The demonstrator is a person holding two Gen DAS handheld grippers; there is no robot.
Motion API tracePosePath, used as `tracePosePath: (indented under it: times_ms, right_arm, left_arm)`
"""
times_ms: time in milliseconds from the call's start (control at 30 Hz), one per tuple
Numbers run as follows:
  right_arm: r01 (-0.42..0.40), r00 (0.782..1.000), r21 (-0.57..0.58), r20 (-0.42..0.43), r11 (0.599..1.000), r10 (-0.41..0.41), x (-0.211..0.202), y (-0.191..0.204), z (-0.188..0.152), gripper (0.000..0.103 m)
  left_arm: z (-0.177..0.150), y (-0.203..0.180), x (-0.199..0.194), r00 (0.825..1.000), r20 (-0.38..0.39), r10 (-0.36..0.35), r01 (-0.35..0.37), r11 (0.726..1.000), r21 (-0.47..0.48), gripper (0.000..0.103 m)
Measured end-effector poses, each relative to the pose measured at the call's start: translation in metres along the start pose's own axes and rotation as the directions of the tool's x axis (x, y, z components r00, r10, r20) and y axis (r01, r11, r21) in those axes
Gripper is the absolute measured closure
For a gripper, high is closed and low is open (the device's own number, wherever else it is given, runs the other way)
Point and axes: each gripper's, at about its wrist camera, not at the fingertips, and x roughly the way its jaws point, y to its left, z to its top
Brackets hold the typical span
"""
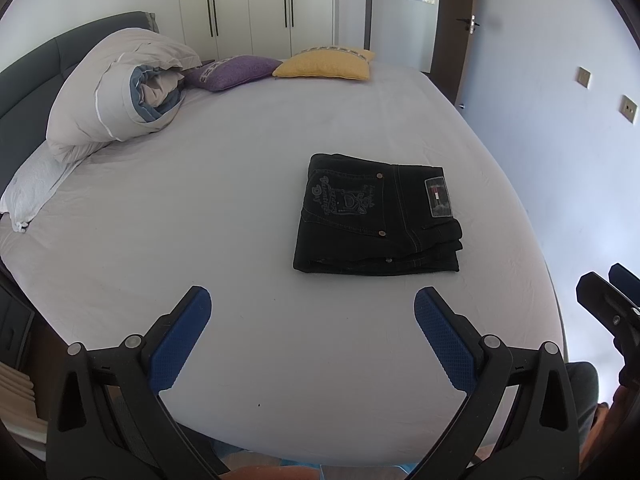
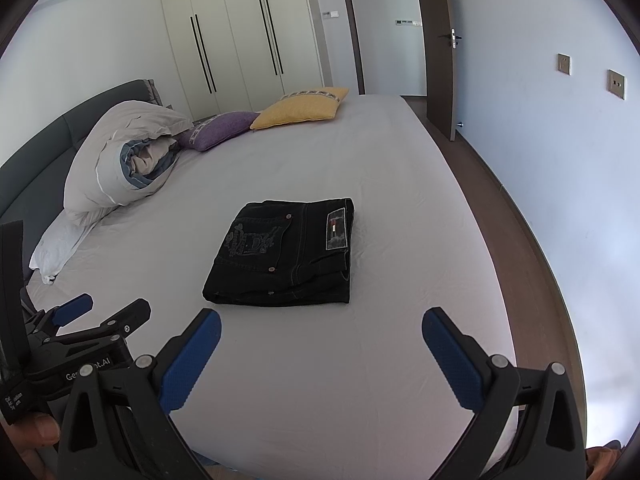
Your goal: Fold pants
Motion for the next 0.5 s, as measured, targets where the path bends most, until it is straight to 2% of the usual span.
tracePosePath:
  times_ms: [500]
  right_arm:
    - [-0.006, 1.000, -0.004, -0.006, 1.000, 0.006, 0.0019, 0.0011, -0.0002, 0.000]
  left_arm:
    - [-0.0027, 0.0030, 0.0023, 1.000, -0.009, -0.003, 0.003, 1.000, 0.001, 0.000]
